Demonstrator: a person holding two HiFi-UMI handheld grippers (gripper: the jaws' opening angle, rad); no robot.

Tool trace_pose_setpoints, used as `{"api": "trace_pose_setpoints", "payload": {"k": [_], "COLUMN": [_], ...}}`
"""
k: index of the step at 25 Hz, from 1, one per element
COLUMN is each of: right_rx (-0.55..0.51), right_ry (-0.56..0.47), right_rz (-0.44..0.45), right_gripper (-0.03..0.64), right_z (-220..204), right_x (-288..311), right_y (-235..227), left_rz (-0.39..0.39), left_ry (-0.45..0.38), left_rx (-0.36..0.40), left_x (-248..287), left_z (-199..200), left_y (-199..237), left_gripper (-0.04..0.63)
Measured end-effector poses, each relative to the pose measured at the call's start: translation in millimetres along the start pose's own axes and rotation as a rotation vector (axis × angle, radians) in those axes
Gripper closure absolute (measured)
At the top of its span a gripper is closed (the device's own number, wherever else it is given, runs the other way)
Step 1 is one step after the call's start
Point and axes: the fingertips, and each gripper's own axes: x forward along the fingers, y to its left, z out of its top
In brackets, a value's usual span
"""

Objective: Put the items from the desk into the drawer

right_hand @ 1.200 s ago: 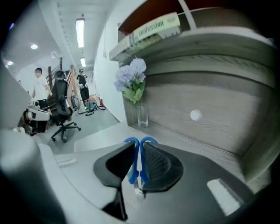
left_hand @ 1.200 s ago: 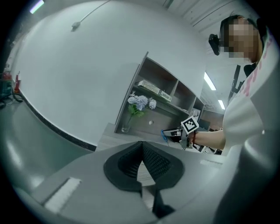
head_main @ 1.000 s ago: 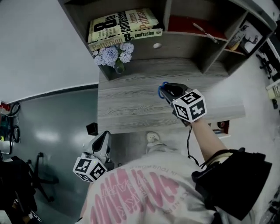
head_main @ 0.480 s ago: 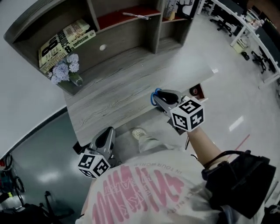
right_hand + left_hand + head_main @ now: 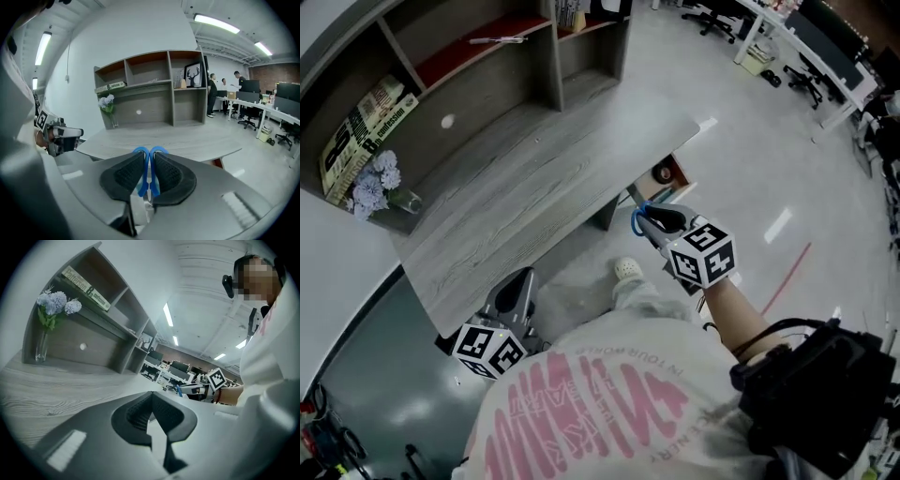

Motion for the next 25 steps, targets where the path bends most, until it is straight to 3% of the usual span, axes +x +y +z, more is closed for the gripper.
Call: {"api": "trace_pose_setpoints", "payload": {"k": [6, 19, 25], "right_rx": [-0.026, -0.124, -0.305], "right_ry": [-0.01, 0.109, 0.222], "right_rz": [0.004, 0.184, 0.294], "right_gripper": [0.541, 0.541, 0.54], "right_z": [5, -36, -74], "right_x": [-1, 42, 81], "right_y": [-53, -172, -198], "left_rz": [0.043, 0.153, 0.285], "left_ry": [0.012, 0.07, 0.116], "left_rx": [0.014, -0.041, -0.114], "left_x": [42, 170, 187], "left_z": [6, -34, -56], "left_y": [-10, -58, -65], "left_gripper": [0.575, 0.575, 0.575]}}
